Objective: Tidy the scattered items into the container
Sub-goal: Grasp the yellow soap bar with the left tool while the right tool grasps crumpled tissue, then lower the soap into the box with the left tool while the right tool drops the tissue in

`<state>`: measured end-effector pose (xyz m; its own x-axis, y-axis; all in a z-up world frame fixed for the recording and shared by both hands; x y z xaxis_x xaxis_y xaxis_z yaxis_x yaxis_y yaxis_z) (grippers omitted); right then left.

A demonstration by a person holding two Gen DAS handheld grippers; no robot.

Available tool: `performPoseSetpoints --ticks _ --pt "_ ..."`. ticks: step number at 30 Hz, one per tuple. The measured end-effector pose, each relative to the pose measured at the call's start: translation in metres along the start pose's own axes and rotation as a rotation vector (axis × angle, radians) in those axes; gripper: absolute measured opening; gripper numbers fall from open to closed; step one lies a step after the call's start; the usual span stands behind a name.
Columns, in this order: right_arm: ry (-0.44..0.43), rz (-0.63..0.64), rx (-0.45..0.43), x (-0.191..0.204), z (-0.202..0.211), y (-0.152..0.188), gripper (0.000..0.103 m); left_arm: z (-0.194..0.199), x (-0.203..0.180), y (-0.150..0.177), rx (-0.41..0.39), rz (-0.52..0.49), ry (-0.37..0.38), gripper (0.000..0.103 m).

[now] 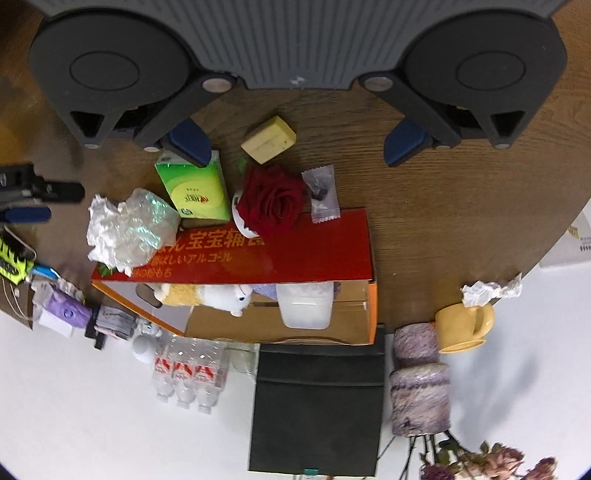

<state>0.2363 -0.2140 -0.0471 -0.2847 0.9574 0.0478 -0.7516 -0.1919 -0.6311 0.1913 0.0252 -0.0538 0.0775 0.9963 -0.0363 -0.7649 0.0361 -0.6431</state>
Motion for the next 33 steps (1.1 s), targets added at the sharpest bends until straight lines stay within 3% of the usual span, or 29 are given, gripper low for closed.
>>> performPoseSetpoints --ticks 6,13,17,19,20,21,22,33 --pt "0.016 0.027 -0.014 0.002 -0.008 -0.01 0.08 -0.008 -0.006 0.001 0.019 -0.063 0.014 0.082" --pt "0.029 0.062 -0.018 0.003 -0.022 -0.027 0.069 -0.02 -0.012 0.001 0.053 -0.166 0.044 0.049" --pt "0.029 0.08 -0.028 0.003 -0.031 -0.037 0.06 -0.023 -0.012 0.001 0.051 -0.175 0.082 0.043" --pt "0.018 0.082 -0.014 0.003 -0.037 -0.038 0.054 -0.023 -0.012 0.002 0.047 -0.179 0.082 0.037" --pt "0.007 0.08 -0.003 0.004 -0.04 -0.038 0.043 -0.022 -0.013 0.002 0.046 -0.179 0.084 0.035" --pt "-0.008 0.079 0.007 0.004 -0.043 -0.036 0.03 -0.022 -0.013 0.002 0.046 -0.178 0.083 0.035" --pt "-0.02 0.077 0.014 0.004 -0.044 -0.034 0.025 -0.021 -0.014 0.003 0.046 -0.177 0.078 0.034" --pt "-0.031 0.03 -0.051 -0.001 -0.016 -0.02 0.021 -0.008 -0.014 0.008 0.014 -0.137 0.059 0.034"
Point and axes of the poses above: each gripper's, at about its wrist camera, not at the fingertips, and z roughly against the way its jaws point, x to its left, y to its underside, the point moved 5 cm from there along -z, roughly the way its jaws point, and after that the axes turned 13 degrees about x, right-handed, at the moved point
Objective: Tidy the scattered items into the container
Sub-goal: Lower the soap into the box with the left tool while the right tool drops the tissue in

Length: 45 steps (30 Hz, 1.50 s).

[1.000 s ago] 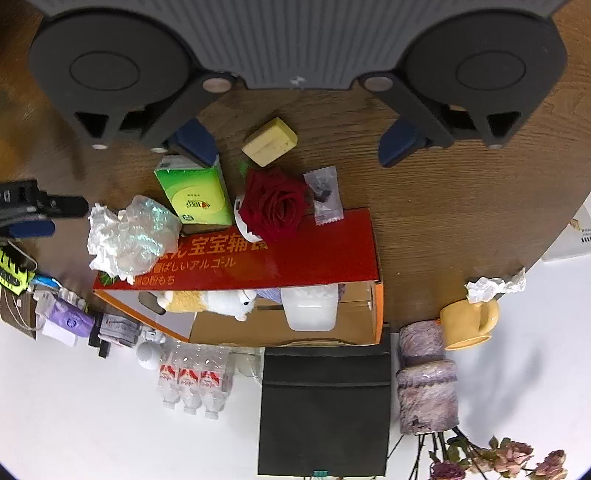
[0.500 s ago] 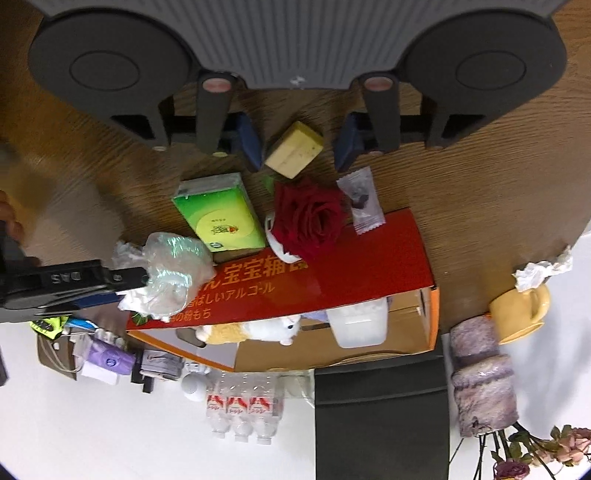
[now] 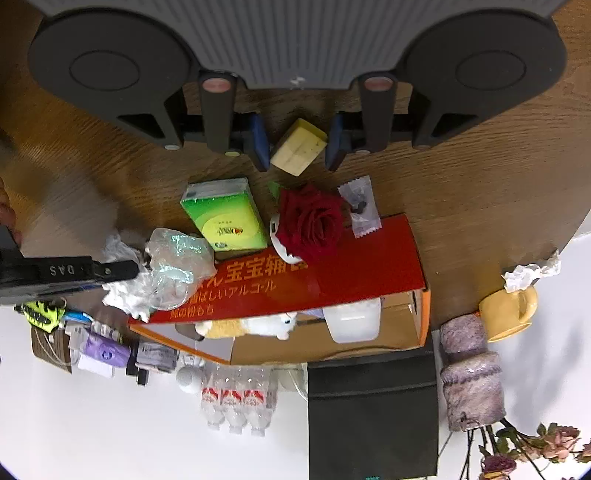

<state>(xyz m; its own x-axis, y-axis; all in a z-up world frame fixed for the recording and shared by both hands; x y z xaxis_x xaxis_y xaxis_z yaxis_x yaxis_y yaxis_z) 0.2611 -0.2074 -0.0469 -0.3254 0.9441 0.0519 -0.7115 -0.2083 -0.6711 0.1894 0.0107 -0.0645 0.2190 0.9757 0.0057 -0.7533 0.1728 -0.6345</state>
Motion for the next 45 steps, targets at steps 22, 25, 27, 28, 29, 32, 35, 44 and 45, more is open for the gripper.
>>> performPoseSetpoints --ticks 22,25,27,28,29,32,35,44,45 --pt "-0.022 -0.011 -0.185 -0.003 -0.006 -0.132 0.021 0.009 0.039 -0.144 -0.245 0.122 0.081 0.034" --pt "-0.019 -0.035 -0.133 -0.001 -0.038 -0.142 0.021 -0.017 0.045 -0.153 -0.211 0.164 0.075 0.034" --pt "-0.014 -0.052 -0.101 -0.001 -0.058 -0.145 0.021 -0.032 0.049 -0.156 -0.188 0.183 0.066 0.034" --pt "-0.006 -0.058 -0.088 -0.002 -0.066 -0.145 0.021 -0.038 0.052 -0.156 -0.175 0.19 0.059 0.034" --pt "0.006 -0.066 -0.079 -0.004 -0.073 -0.144 0.021 -0.044 0.053 -0.155 -0.161 0.192 0.055 0.034" --pt "0.025 -0.081 -0.058 -0.01 -0.089 -0.144 0.021 -0.056 0.056 -0.15 -0.126 0.191 0.043 0.034" --pt "0.032 -0.084 -0.04 -0.014 -0.099 -0.144 0.021 -0.065 0.057 -0.146 -0.099 0.187 0.024 0.034" --pt "0.044 -0.073 -0.016 -0.013 -0.106 -0.139 0.029 -0.076 0.044 -0.141 -0.068 0.135 -0.005 0.035" --pt "0.044 -0.071 -0.013 -0.013 -0.106 -0.138 0.037 -0.076 0.044 -0.141 -0.071 0.136 -0.007 0.036"
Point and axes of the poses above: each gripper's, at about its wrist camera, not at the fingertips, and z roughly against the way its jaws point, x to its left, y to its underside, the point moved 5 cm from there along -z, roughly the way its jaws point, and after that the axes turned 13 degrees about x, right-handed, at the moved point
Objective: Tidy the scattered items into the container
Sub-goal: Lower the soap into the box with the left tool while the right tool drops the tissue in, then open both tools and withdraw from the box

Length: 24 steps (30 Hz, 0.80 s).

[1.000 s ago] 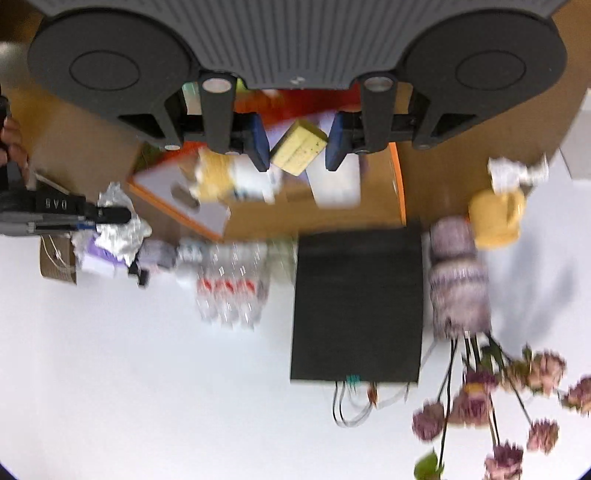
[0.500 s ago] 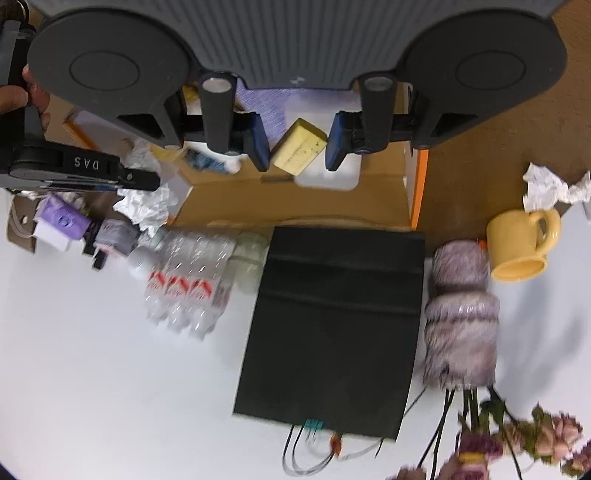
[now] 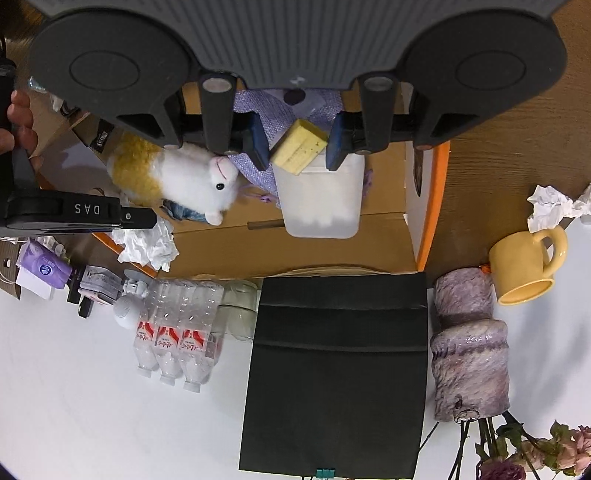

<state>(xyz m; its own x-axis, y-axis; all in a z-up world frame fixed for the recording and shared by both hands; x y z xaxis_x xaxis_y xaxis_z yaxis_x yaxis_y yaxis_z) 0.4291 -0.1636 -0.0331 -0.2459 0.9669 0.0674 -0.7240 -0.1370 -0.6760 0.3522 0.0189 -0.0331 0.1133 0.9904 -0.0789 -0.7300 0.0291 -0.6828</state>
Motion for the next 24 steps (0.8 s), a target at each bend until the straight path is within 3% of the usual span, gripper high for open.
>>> performPoseSetpoints --ticks 1,3,7,9,10,24 --pt "-0.002 -0.001 0.006 0.0 0.001 0.001 0.044 0.001 -0.001 0.0 -0.008 0.0 0.001 0.039" --pt "-0.009 0.0 0.01 0.001 0.004 0.002 0.071 0.006 -0.002 -0.001 -0.026 0.002 -0.004 0.054" --pt "-0.023 0.037 -0.01 0.01 0.019 0.004 0.094 0.018 -0.005 -0.002 -0.071 0.019 -0.034 0.089" --pt "-0.033 0.054 -0.022 0.014 0.028 0.005 0.103 0.025 -0.006 -0.002 -0.09 0.035 -0.043 0.099" --pt "-0.038 0.061 -0.022 0.016 0.032 0.005 0.103 0.028 -0.006 -0.002 -0.101 0.038 -0.049 0.103" --pt "-0.051 0.063 -0.01 0.021 0.059 0.019 0.103 0.046 -0.008 0.003 -0.119 0.094 -0.093 0.103"
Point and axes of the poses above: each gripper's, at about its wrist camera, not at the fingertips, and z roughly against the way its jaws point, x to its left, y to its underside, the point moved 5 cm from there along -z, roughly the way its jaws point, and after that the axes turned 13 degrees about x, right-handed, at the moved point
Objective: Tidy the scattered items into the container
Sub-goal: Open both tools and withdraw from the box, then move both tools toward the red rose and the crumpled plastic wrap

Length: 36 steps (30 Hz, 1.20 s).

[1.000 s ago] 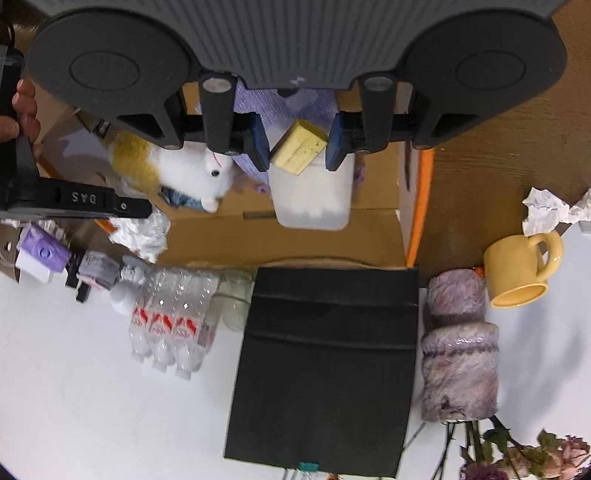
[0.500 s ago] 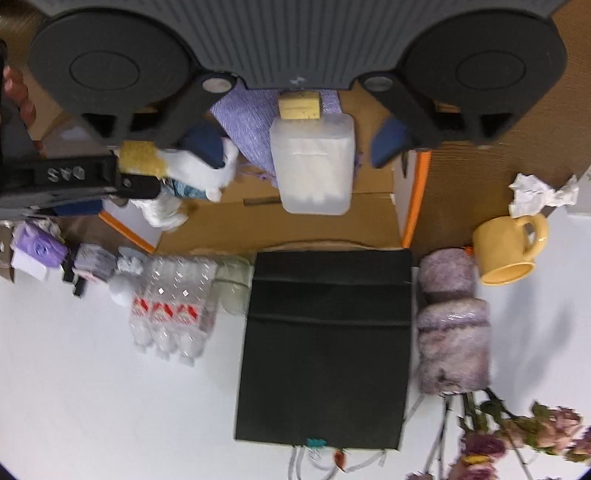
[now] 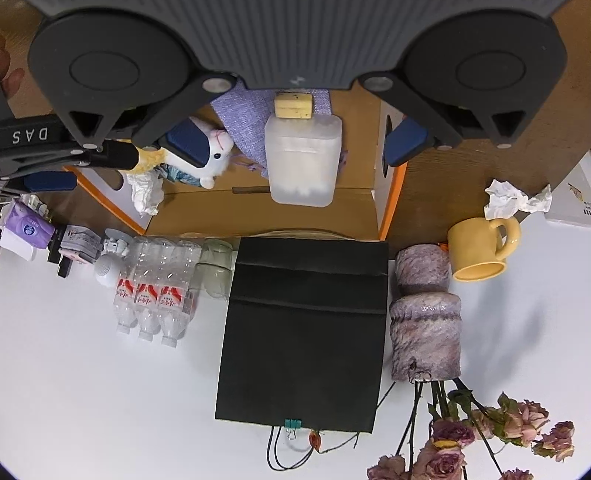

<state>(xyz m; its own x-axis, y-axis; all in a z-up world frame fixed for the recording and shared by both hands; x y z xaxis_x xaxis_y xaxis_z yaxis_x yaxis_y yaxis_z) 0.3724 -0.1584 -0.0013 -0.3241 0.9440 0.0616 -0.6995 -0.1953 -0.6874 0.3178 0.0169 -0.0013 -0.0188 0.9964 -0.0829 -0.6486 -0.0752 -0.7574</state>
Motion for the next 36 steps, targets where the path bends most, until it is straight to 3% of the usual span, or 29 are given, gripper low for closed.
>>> performPoseSetpoints --ticks 19,36 --pt "-0.007 -0.015 -0.079 0.006 0.073 0.029 0.103 0.069 0.005 0.009 -0.075 0.018 0.01 0.103" --pt "0.008 -0.021 -0.088 0.001 0.12 0.079 0.103 0.106 0.005 0.036 -0.077 0.02 0.038 0.103"
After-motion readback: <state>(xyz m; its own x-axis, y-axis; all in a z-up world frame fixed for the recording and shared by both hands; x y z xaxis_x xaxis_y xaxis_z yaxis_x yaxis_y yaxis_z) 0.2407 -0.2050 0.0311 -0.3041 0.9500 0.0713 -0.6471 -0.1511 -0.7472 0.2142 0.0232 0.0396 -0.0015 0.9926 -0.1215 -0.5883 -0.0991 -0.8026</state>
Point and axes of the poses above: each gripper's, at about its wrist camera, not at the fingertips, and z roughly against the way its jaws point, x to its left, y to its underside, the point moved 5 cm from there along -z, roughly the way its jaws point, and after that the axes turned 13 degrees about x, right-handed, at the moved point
